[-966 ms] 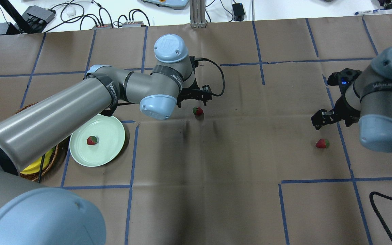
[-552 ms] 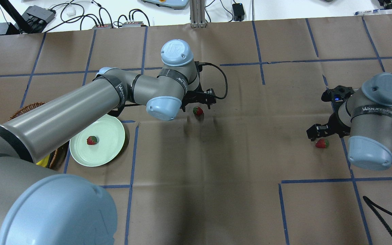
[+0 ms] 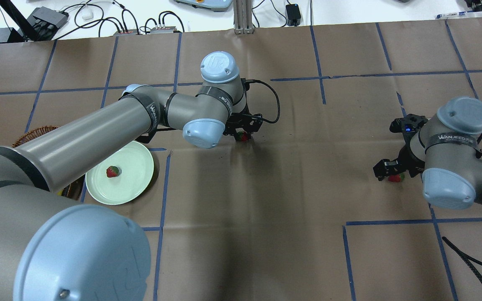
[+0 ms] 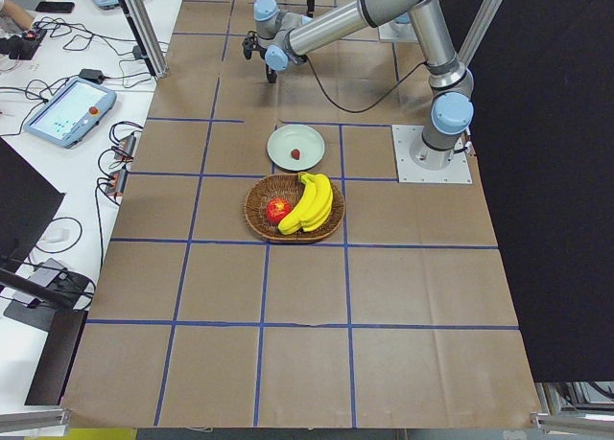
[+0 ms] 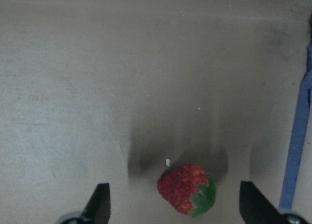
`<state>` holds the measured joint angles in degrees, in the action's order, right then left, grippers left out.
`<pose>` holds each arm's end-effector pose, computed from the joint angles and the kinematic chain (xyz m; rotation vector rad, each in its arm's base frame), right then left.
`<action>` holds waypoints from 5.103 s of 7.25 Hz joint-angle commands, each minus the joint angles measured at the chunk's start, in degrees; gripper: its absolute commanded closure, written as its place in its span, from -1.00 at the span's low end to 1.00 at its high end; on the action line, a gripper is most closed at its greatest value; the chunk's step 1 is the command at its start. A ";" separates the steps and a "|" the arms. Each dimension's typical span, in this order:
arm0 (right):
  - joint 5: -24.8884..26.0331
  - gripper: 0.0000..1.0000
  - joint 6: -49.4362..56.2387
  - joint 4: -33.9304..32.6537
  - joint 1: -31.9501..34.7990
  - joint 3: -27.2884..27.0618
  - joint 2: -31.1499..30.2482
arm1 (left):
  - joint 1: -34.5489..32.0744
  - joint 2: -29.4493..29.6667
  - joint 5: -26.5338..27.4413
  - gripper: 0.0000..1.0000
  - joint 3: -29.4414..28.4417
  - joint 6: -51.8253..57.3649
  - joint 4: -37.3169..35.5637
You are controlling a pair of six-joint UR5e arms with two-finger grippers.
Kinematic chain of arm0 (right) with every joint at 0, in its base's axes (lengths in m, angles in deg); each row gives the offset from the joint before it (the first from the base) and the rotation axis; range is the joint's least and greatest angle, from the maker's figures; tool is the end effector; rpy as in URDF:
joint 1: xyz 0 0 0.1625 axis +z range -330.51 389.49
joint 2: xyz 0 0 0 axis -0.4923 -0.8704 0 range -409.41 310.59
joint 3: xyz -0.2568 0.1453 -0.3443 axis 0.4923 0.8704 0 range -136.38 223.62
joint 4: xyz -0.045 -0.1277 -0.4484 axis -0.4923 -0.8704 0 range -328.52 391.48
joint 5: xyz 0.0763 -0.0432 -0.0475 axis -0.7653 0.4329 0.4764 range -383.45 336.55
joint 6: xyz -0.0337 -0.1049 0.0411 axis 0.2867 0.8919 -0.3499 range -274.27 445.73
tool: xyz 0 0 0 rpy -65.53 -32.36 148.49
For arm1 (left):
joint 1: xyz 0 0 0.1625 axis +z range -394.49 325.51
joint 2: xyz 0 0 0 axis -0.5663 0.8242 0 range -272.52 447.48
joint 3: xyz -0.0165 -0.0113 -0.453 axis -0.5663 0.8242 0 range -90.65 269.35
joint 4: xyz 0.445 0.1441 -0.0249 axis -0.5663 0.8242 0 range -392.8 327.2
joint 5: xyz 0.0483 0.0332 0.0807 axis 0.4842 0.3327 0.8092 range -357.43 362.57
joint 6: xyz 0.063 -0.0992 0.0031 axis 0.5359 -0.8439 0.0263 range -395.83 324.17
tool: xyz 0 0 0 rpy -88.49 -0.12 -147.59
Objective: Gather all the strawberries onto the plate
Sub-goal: 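Release the strawberry onto the plate with the left gripper while the right carries its strawberry, then set the last strawberry mid-table with the right gripper while the left rises, then reach and grasp the middle strawberry with the left gripper while the right withdraws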
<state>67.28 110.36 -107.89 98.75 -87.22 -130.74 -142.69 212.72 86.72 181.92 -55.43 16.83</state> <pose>-0.0394 -0.4763 0.1515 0.1065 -3.1290 -0.0112 -0.3632 -0.6399 0.1451 0.0336 -3.0304 0.0138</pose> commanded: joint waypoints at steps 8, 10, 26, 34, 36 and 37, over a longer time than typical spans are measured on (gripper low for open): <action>0.67 0.84 -0.90 0.94 0.08 2.77 -1.19 | 25.64 -24.88 12.26 0.98 28.61 40.47 -0.12; -0.11 0.86 -4.05 15.36 0.70 12.22 -4.61 | 28.82 -23.13 12.09 0.41 30.82 41.92 -2.17; -4.95 -1.00 -56.01 20.15 40.70 41.63 21.07 | 19.45 -23.82 2.68 -0.98 23.99 25.42 -0.70; -0.29 -1.00 -28.59 39.18 19.78 27.09 -15.03 | -1.21 -5.39 1.98 -0.98 5.28 6.60 -1.12; -0.56 -1.00 -29.64 41.70 19.95 27.65 -17.81 | -1.75 -3.08 1.72 -0.82 4.46 6.50 -1.21; -0.73 -1.00 -29.64 43.03 20.12 30.18 -16.59 | -1.75 -2.12 1.19 -0.82 4.38 6.59 -1.29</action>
<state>66.72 80.79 -66.69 118.78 -59.08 -147.66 -144.25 209.32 88.36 186.63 -48.80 15.63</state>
